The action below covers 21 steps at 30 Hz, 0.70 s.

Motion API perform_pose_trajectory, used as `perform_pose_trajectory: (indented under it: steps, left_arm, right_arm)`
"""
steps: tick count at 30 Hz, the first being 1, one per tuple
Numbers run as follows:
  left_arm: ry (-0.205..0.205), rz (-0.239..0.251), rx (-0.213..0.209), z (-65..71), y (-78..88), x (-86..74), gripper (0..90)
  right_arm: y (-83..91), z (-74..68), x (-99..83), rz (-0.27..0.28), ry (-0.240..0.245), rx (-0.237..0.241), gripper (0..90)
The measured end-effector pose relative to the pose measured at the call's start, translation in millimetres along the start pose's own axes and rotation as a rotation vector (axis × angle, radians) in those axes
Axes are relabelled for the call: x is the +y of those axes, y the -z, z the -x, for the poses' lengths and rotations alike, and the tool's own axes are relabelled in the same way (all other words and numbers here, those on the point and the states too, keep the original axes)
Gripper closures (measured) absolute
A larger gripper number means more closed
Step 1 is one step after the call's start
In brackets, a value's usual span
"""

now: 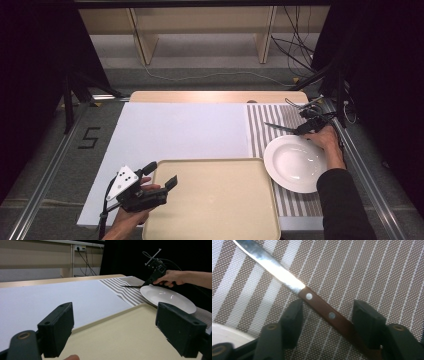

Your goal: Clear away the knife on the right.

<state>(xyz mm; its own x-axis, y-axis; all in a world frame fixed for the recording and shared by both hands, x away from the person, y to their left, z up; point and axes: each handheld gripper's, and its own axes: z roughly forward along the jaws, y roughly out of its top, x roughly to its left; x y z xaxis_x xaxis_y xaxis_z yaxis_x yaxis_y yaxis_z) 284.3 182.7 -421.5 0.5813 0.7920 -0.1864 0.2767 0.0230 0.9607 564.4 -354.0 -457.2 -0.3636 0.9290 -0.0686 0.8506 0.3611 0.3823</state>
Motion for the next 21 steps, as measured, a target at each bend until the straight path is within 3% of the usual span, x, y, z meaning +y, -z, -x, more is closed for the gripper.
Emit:
perform_pose_trajectory:
  steps: [6,7,15,21]
  left_arm:
    - [-0.005,0.002,0.002,-0.1,0.2,0.4,14.8]
    - [-0.003,0.006,0.003,-0.2,0.5,0.8,14.8]
    - [-0.006,0.003,0.008,-0.7,1.2,0.9,14.8]
    - [-0.004,0.000,0.002,0.9,0.4,0.5,14.8]
  right_arm:
    - [0.4,-2.2,2.3,-0.015,0.014,0.016,56.3]
    - [1.3,-3.4,3.6,-0.030,-0.008,0.022,59.2]
    - [1.2,-9.0,8.4,-0.063,0.025,0.036,76.1]
    - [1.4,-16.5,13.9,-0.106,0.064,0.000,77.2]
